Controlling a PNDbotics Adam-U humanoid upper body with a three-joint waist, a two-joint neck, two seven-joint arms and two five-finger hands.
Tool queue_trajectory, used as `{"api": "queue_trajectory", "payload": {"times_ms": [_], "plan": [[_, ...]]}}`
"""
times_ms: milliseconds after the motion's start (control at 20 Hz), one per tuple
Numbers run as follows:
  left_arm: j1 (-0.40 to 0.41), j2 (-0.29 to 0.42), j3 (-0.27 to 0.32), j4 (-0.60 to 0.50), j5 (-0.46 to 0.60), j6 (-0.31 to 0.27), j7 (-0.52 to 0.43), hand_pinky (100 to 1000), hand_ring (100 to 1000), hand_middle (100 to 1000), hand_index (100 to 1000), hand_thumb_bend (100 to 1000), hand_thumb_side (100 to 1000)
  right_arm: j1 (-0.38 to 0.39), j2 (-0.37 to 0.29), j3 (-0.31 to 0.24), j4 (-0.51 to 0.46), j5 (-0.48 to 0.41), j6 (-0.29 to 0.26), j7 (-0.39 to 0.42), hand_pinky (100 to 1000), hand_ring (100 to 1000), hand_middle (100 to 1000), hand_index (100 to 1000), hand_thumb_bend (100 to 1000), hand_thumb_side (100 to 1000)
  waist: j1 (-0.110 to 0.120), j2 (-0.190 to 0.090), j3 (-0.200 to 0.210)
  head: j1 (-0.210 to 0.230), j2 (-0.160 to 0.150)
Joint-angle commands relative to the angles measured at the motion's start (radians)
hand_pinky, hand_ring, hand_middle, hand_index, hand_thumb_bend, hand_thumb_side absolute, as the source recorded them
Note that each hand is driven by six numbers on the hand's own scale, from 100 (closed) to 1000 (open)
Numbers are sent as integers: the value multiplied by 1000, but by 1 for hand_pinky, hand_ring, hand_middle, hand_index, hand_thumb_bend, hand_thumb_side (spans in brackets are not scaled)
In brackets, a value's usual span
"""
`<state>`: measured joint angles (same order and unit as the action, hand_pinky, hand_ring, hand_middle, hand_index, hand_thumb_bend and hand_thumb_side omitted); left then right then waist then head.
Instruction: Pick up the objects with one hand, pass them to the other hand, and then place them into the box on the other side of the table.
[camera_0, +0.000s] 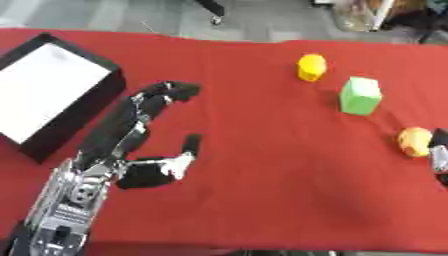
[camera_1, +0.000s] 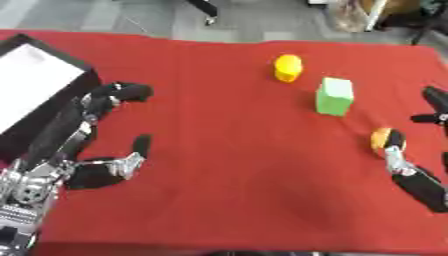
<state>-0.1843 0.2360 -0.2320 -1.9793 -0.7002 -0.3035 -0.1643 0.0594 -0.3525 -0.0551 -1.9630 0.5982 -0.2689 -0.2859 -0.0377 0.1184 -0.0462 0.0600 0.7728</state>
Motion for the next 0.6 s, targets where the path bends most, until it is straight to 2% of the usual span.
{"api": "queue_trajectory", "payload": {"times_ms": [50,350,600], "plan": [[-7,0,1,-21,18,0,4,751,743,767,927,113,476,-4,22,-9,-36,14,-19,-27,962,707,932,956,100,529,3,-4,-3,-10,-3],[-5,-3,0,-21,43,-2,5,748,742,765,926,113,475,0,50,-6,-37,24,-24,-44,960,695,926,956,100,531,5,-7,-8,-30,-3],[-3,-5,-2,-21,53,-3,5,747,742,764,926,111,482,8,31,-5,-29,26,-8,-37,959,692,927,961,100,508,6,-8,-6,-35,-3]]}}
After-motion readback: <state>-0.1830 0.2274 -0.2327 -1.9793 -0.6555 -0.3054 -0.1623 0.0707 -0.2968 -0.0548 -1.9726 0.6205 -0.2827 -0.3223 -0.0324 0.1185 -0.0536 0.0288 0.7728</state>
